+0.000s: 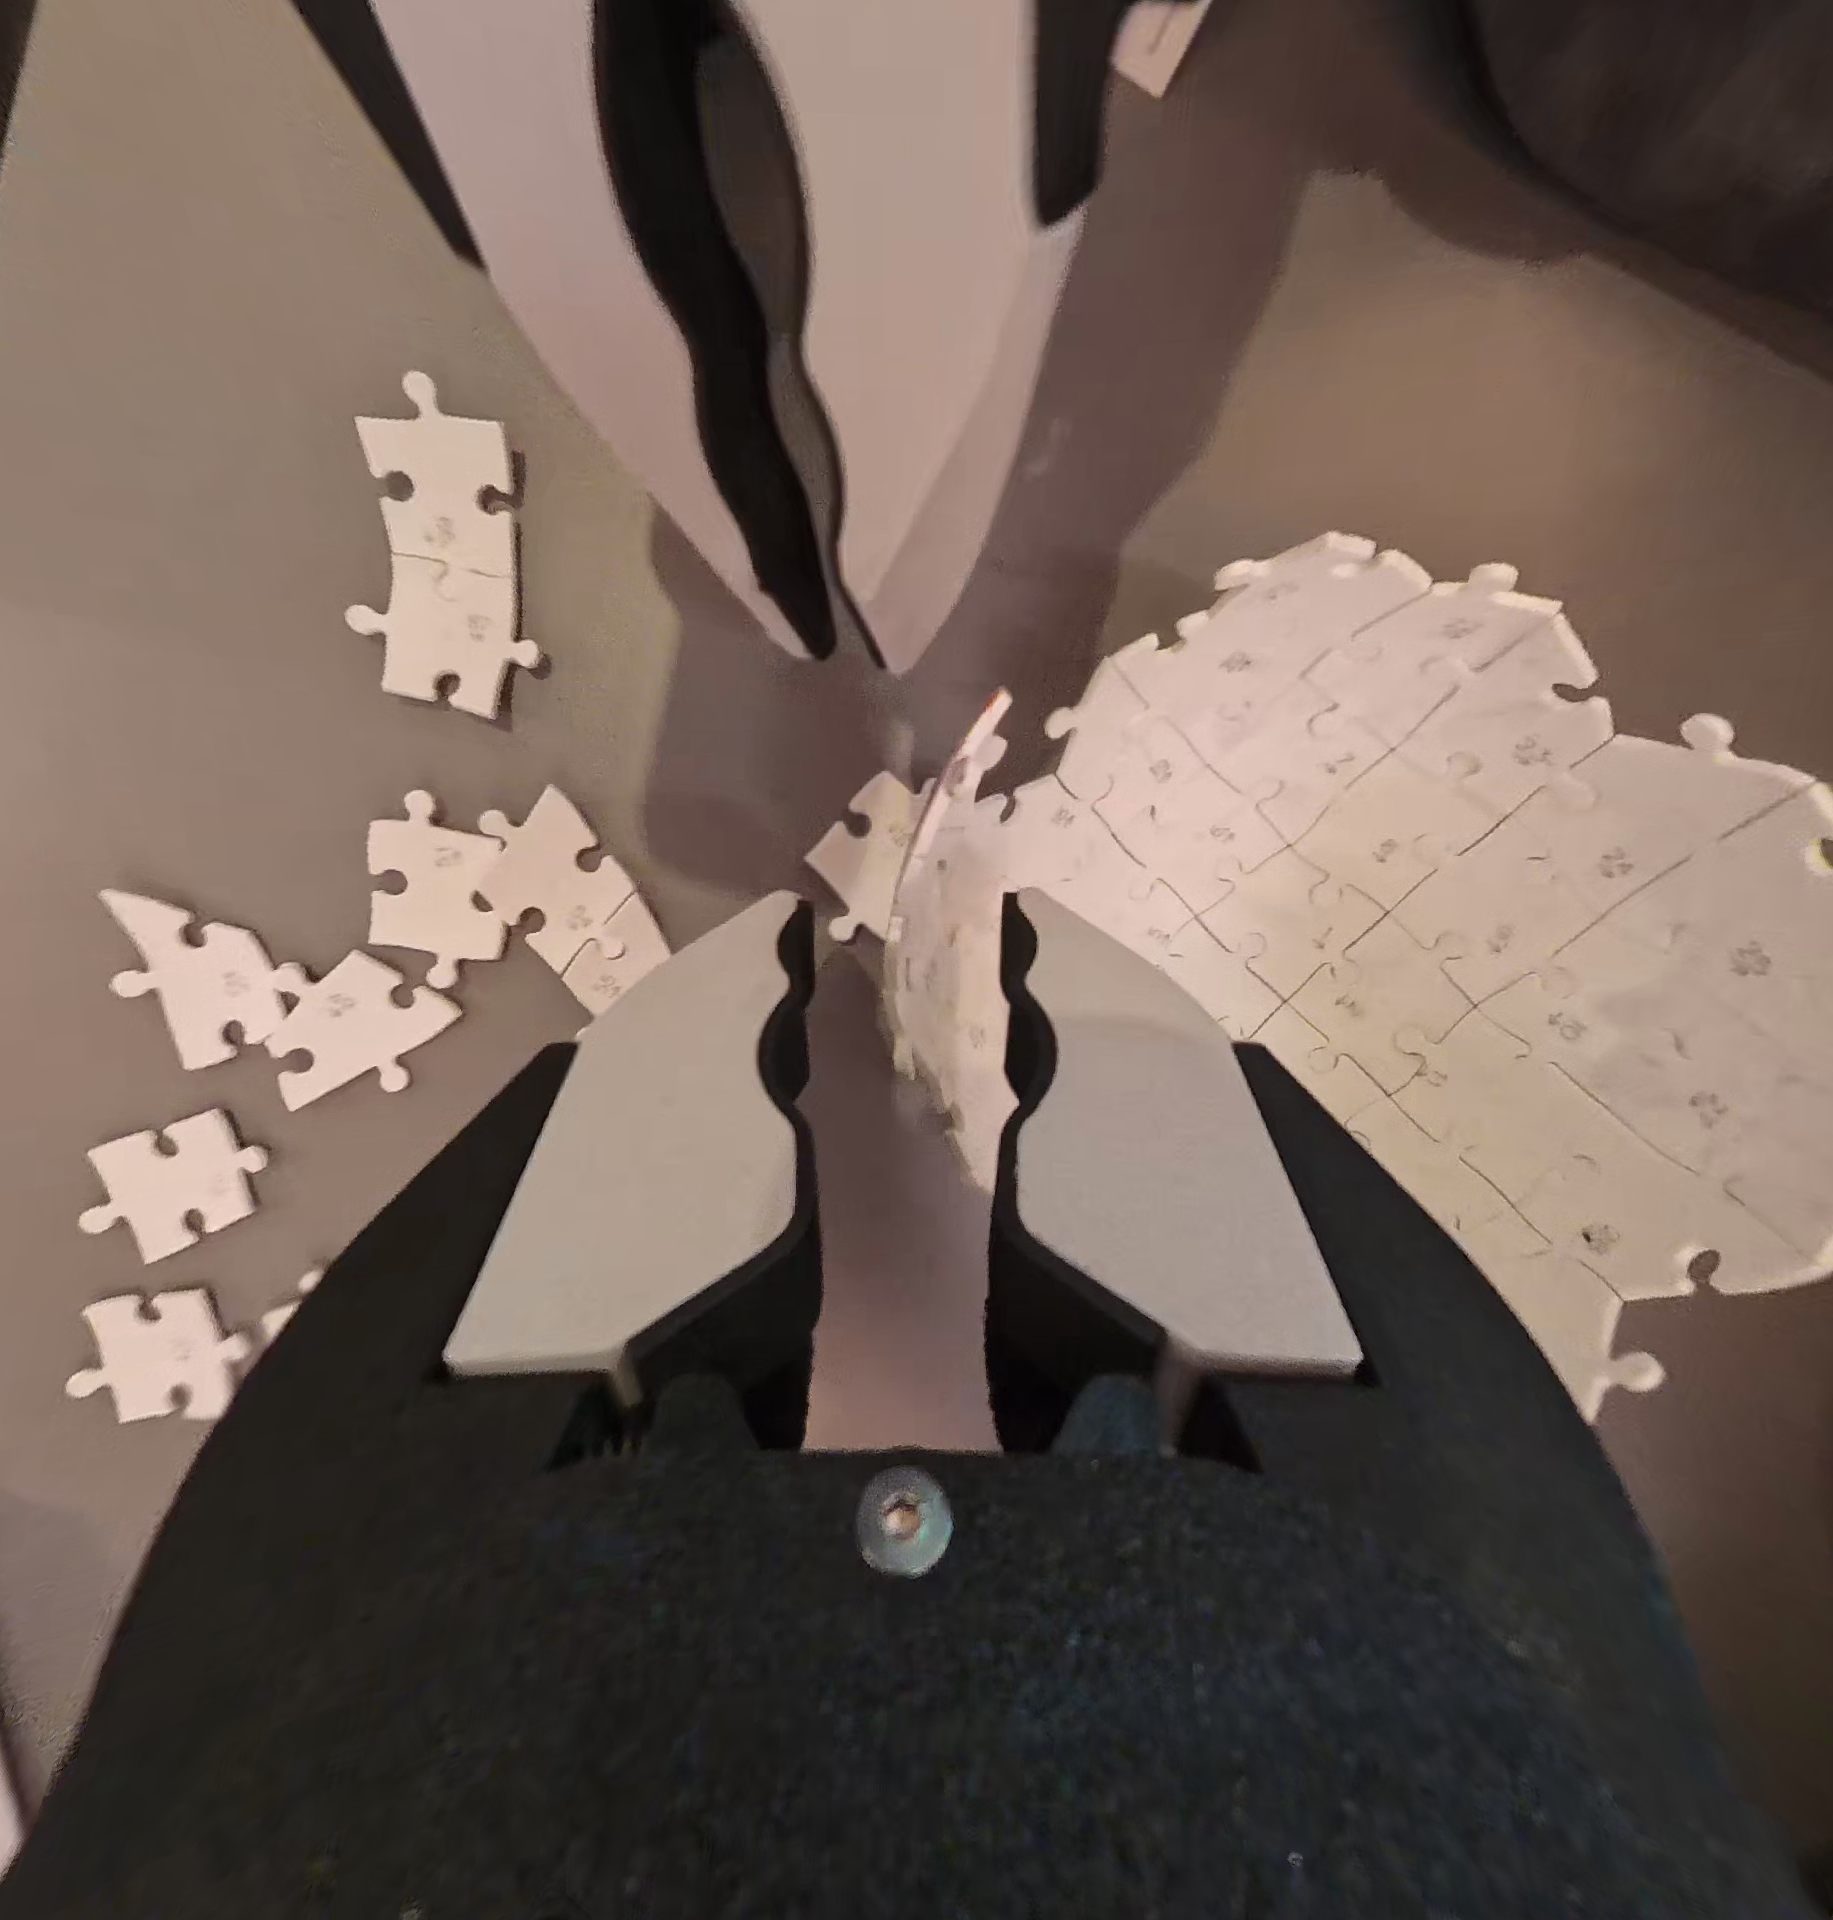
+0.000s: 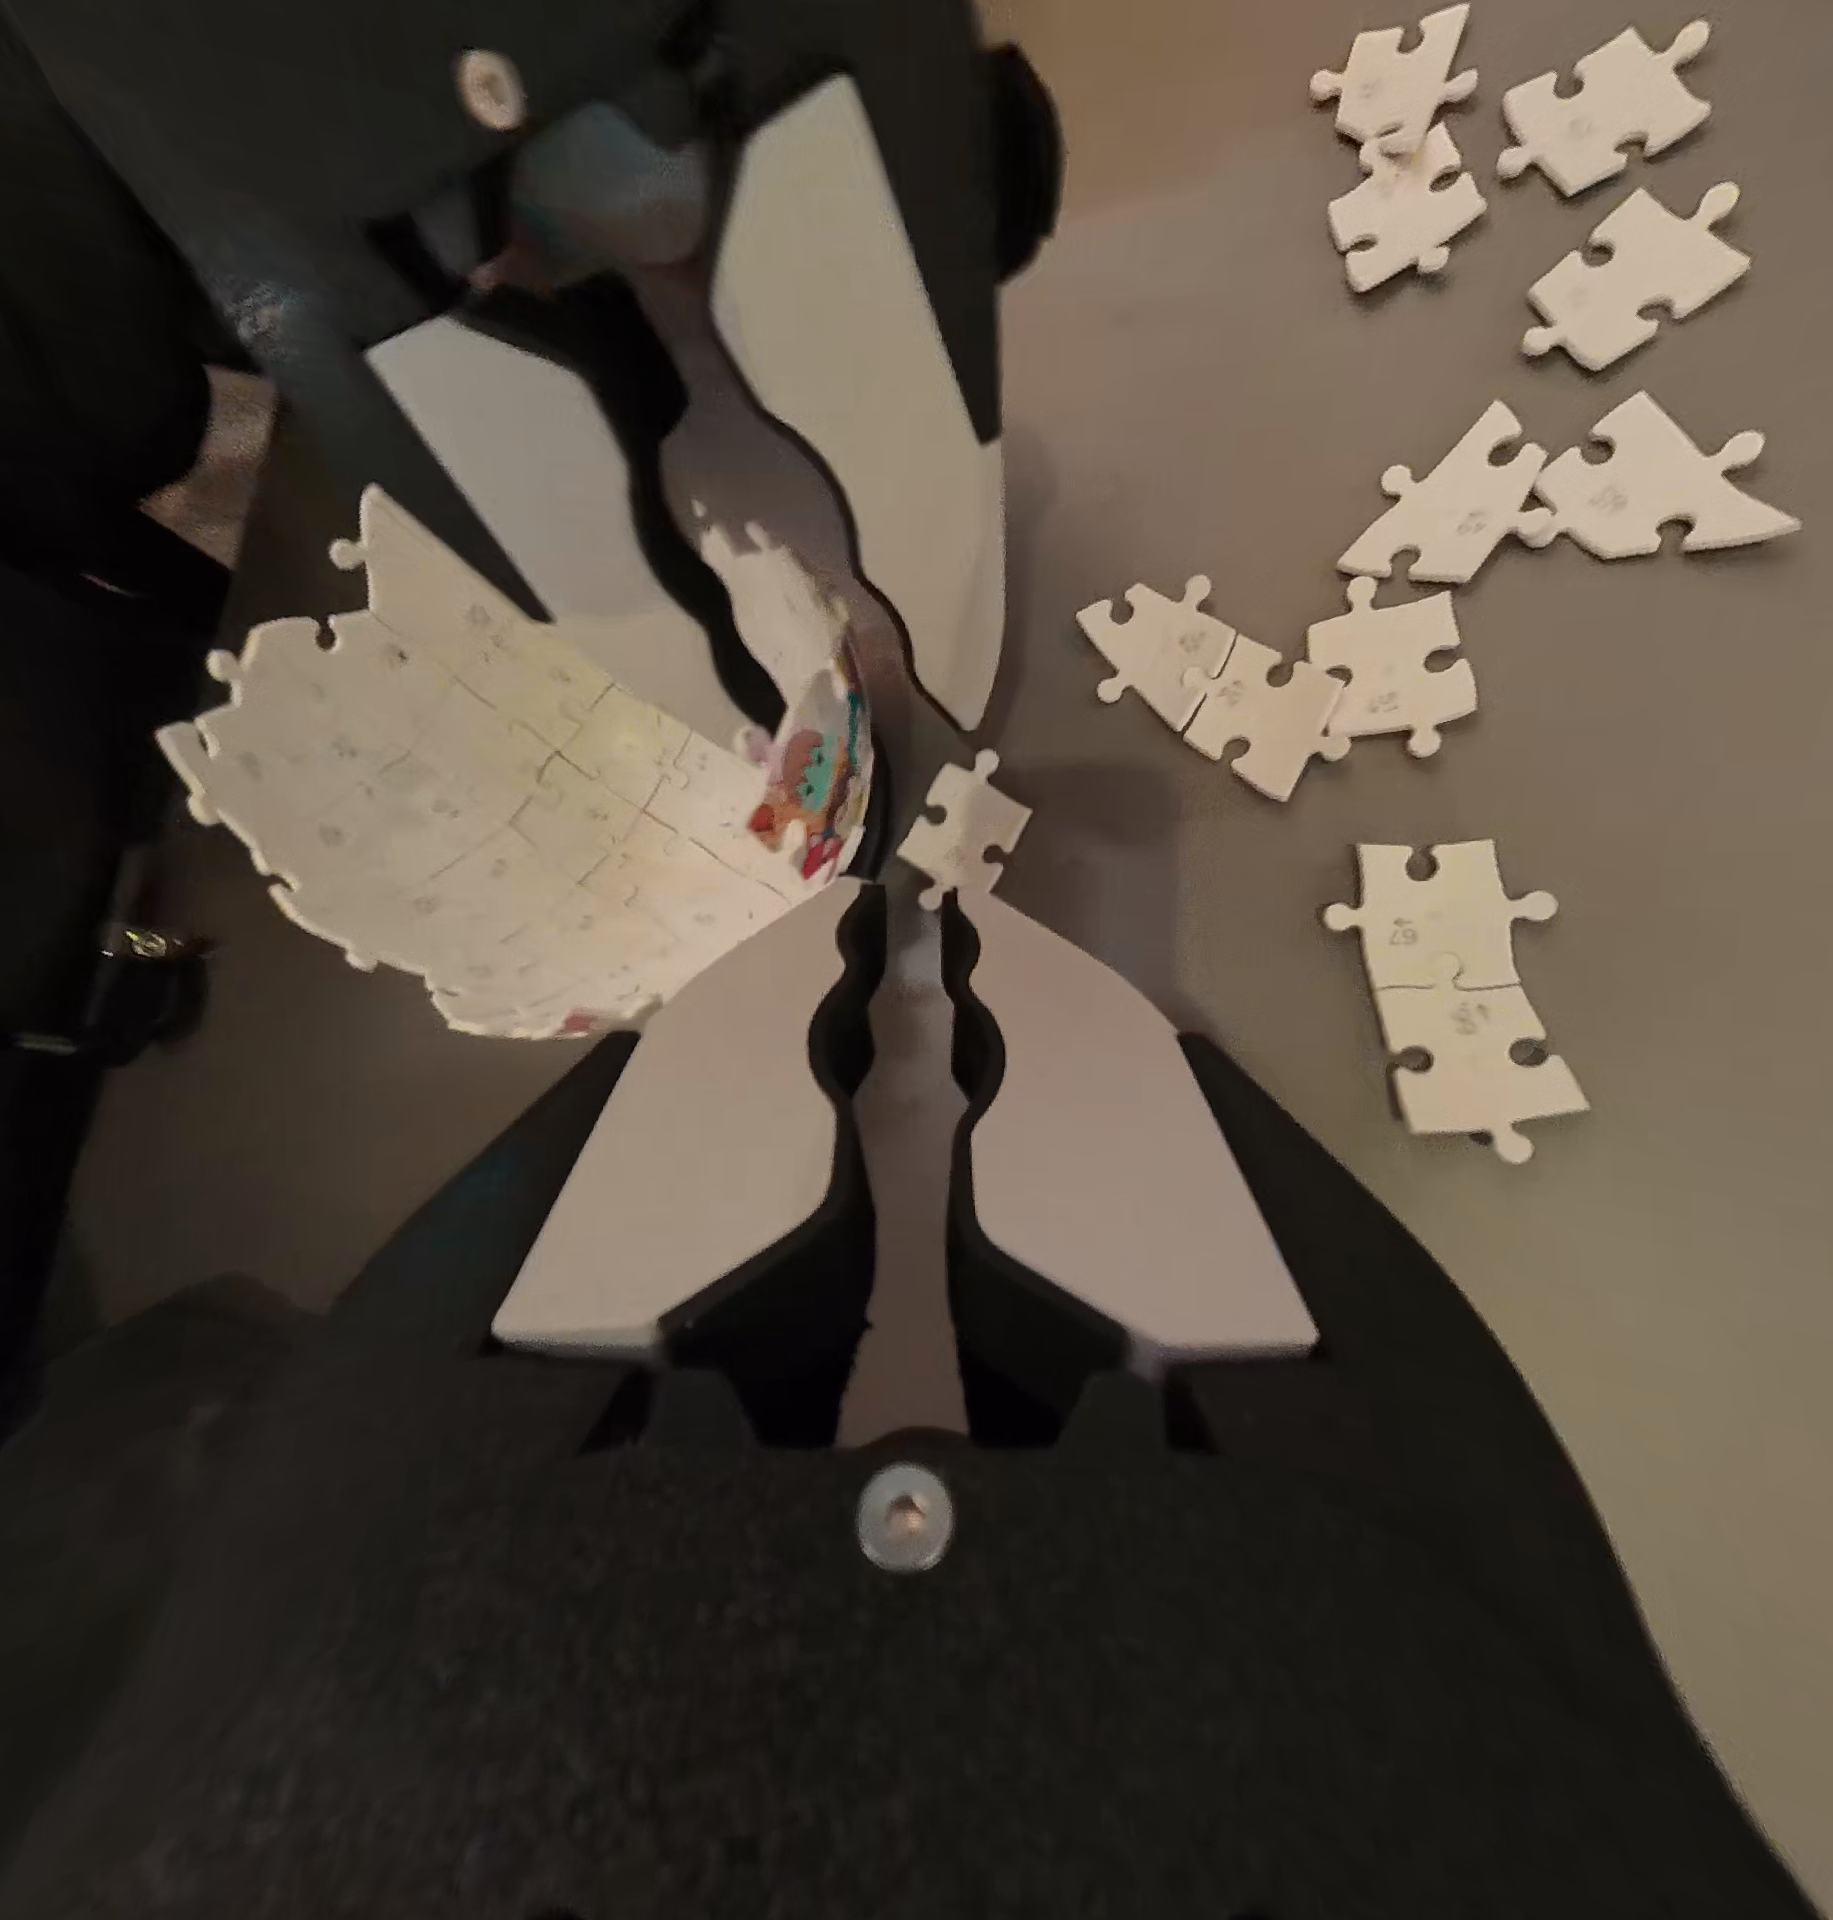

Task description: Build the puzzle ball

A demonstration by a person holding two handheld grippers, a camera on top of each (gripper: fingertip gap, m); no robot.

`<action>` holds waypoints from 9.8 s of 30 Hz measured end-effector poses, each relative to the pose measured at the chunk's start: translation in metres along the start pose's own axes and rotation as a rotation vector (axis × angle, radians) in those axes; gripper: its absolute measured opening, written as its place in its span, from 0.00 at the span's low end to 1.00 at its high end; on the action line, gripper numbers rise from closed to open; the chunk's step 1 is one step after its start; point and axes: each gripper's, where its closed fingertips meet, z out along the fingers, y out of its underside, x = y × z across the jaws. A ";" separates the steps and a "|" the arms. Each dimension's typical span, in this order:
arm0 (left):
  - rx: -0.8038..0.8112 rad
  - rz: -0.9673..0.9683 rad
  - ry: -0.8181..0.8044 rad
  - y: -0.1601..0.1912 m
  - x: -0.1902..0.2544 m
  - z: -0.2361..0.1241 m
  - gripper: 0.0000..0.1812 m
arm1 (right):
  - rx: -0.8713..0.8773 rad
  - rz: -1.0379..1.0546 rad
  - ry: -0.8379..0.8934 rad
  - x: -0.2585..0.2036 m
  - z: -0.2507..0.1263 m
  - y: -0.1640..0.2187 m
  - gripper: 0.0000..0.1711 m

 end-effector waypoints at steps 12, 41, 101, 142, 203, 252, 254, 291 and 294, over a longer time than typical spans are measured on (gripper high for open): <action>0.089 -0.039 0.180 -0.002 0.005 0.007 0.07 | -0.079 -0.020 0.052 -0.009 0.000 0.011 0.06; 0.207 -0.011 0.218 -0.017 0.009 -0.011 0.13 | -0.093 -0.107 0.118 -0.014 -0.003 0.007 0.09; 0.070 -0.008 0.168 0.010 0.007 -0.034 0.05 | -0.071 -0.246 0.343 -0.011 0.023 -0.025 0.01; 0.051 -0.045 0.164 0.011 0.007 -0.022 0.03 | 0.004 -0.281 0.311 -0.021 0.018 -0.029 0.06; 0.208 -0.149 0.043 0.009 0.027 -0.076 0.13 | -0.006 -0.281 0.344 0.019 0.050 0.025 0.07; 0.285 0.016 -0.070 0.006 0.312 -0.009 0.01 | 0.353 -0.235 0.627 -0.305 0.057 0.074 0.00; 0.292 0.012 -0.067 0.006 0.311 -0.012 0.01 | 0.356 -0.216 0.606 -0.302 0.058 0.079 0.00; 0.418 -0.052 0.076 0.002 0.312 -0.012 0.01 | 0.446 -0.153 0.498 -0.303 0.052 0.079 0.04; 0.414 -0.049 0.074 0.003 0.312 -0.010 0.01 | 0.425 -0.163 0.509 -0.304 0.053 0.079 0.01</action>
